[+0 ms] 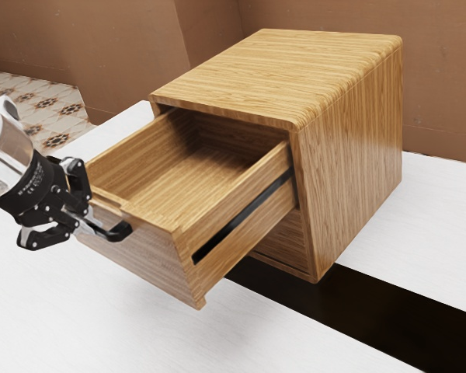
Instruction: Pull the drawer handle with one arm to open the drawer
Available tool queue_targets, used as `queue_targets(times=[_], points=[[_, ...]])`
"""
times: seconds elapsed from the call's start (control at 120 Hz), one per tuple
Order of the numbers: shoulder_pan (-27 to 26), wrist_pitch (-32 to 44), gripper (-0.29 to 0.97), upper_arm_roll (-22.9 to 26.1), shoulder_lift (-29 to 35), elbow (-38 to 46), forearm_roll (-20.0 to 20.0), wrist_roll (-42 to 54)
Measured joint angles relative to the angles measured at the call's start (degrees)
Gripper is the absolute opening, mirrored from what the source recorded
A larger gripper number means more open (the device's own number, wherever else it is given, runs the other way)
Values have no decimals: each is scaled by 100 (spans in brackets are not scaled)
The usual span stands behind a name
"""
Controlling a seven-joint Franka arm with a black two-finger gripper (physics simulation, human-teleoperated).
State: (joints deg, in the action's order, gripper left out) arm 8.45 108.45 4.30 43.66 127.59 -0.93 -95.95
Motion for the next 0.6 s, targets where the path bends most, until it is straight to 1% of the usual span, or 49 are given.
queue_targets(times=[0.317,0.508,0.6], points=[[63,-87,-11,11,210,139,39,-2],[63,-110,-11,65,218,148,52,-5],[70,-115,-10,149,321,156,75,-6]])
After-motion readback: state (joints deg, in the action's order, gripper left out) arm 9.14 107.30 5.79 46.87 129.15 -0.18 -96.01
